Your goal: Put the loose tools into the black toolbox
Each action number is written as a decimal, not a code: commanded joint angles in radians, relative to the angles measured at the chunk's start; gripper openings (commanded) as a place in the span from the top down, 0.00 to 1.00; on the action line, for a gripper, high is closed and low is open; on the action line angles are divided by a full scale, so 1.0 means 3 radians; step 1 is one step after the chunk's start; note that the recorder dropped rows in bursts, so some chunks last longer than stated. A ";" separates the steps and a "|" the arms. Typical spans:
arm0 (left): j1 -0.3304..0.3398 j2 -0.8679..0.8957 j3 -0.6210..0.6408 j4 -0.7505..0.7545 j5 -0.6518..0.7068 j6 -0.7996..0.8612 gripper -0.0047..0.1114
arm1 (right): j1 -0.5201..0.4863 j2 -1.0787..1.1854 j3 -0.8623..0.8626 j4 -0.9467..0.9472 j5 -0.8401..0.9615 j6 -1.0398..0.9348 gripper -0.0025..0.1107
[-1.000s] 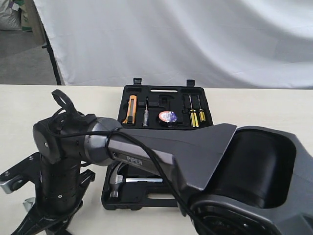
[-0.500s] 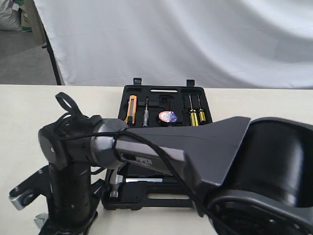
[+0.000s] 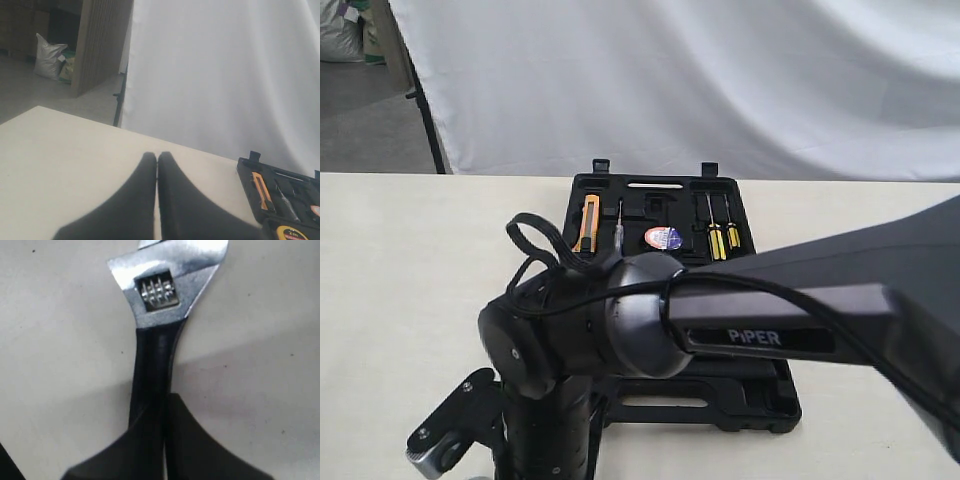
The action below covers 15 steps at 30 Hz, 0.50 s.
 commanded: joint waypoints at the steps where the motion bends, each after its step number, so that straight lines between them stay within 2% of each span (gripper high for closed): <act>1: 0.0084 -0.0011 -0.0009 0.0015 -0.0024 -0.0016 0.95 | 0.0006 -0.0032 0.0026 -0.0027 -0.0174 0.0084 0.98; 6: 0.0084 -0.0011 -0.0009 0.0015 -0.0024 -0.0016 0.95 | 0.0011 -0.0032 0.0026 -0.0054 -0.0279 0.0220 0.96; 8: 0.0084 -0.0011 -0.0009 0.0015 -0.0024 -0.0016 0.95 | 0.0011 -0.0032 0.0026 -0.0129 -0.0282 0.0337 0.85; 11: 0.0084 -0.0011 -0.0009 0.0015 -0.0024 -0.0016 0.95 | 0.0011 -0.0032 0.0004 -0.0234 -0.0244 0.0440 0.60; 13: 0.0084 -0.0011 -0.0009 0.0015 -0.0024 -0.0016 0.95 | 0.0011 -0.0032 -0.0093 -0.0276 -0.0099 0.0440 0.48; 15: 0.0084 -0.0011 -0.0009 0.0015 -0.0024 -0.0016 0.95 | 0.0011 -0.0032 -0.0222 -0.0276 0.0082 0.0396 0.42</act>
